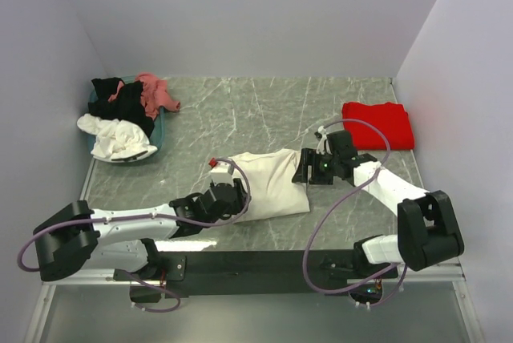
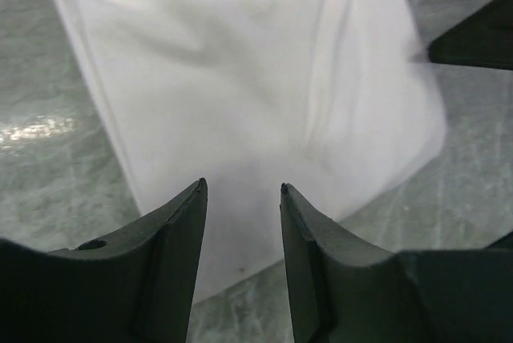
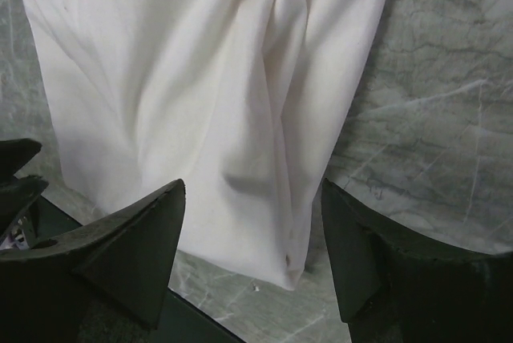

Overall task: Fold and stack the t-shirts
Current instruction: Fold the tshirt, then neatly place the folded tshirt to the corner

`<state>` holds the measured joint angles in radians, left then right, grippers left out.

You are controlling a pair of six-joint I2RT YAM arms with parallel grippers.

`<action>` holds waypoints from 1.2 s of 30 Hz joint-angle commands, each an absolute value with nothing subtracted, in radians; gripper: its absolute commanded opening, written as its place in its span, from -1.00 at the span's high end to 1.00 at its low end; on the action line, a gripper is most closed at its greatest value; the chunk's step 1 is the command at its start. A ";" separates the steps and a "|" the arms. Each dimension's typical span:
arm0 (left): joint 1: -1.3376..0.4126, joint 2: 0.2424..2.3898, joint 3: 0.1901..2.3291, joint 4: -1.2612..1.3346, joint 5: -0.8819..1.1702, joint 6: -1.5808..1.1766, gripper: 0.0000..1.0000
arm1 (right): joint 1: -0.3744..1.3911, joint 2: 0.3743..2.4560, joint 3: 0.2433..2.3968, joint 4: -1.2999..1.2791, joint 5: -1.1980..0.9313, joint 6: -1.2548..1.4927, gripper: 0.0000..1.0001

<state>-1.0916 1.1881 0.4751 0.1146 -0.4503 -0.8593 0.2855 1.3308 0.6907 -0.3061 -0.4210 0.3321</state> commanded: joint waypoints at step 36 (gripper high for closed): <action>-1.035 1.588 0.503 0.354 -0.301 -0.861 0.09 | 0.416 1.578 0.722 -0.164 -0.374 0.423 -0.63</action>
<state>-1.0351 1.5398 0.5053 0.4232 -0.3630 -0.8566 0.3737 1.5211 0.7174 -0.1478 -0.3935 0.4004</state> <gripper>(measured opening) 0.457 0.818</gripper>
